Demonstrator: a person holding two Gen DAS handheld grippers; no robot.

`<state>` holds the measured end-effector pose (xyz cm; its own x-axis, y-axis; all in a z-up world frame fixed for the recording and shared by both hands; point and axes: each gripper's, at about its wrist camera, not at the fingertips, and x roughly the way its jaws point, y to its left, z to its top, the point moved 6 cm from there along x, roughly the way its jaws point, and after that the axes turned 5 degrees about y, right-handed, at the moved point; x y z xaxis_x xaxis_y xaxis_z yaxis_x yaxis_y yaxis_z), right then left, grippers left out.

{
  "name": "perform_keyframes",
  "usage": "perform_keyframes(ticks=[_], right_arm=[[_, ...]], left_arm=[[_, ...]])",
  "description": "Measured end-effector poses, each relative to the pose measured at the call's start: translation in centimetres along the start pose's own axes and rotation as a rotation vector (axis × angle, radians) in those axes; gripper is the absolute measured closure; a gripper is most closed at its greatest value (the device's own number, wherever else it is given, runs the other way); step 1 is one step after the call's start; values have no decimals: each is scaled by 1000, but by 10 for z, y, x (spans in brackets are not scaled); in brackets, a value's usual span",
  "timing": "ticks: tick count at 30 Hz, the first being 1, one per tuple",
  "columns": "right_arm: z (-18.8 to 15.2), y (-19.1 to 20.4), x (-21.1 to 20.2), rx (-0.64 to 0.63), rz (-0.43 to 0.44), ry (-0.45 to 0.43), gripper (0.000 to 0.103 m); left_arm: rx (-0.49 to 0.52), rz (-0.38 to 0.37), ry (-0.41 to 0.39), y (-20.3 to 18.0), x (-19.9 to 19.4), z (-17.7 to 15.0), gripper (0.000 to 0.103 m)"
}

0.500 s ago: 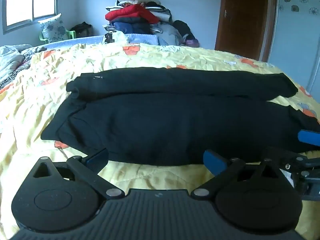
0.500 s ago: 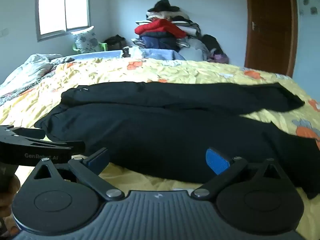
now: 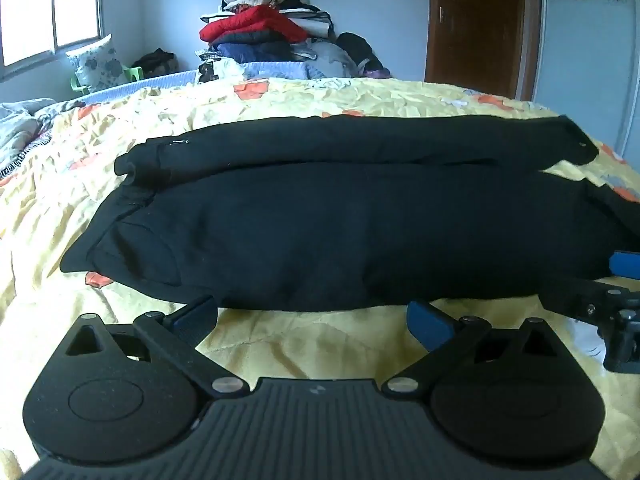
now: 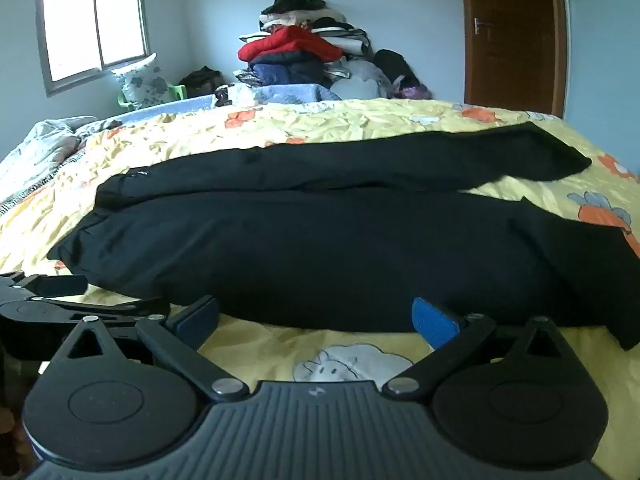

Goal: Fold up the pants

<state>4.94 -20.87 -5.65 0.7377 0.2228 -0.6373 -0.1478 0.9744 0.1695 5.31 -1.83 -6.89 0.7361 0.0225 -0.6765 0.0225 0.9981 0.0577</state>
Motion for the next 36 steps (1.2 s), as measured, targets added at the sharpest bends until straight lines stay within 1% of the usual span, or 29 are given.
perform_keyframes(ticks=[3, 10, 12, 16, 36], right_arm=[[-6, -4, 6, 10, -20, 10, 0], [-15, -15, 18, 11, -35, 27, 0], [-17, -14, 20, -4, -46, 33, 0], [-20, -5, 25, -72, -105, 54, 0], [-22, -5, 25, -77, -91, 52, 0]], left_arm=[[-1, 5, 4, 1, 3, -3, 1], [-6, 0, 0, 4, 7, -6, 0], [-13, -6, 4, 5, 8, -7, 0], [-32, -22, 12, 7, 9, -7, 0], [-36, -25, 13, 6, 10, -7, 0]])
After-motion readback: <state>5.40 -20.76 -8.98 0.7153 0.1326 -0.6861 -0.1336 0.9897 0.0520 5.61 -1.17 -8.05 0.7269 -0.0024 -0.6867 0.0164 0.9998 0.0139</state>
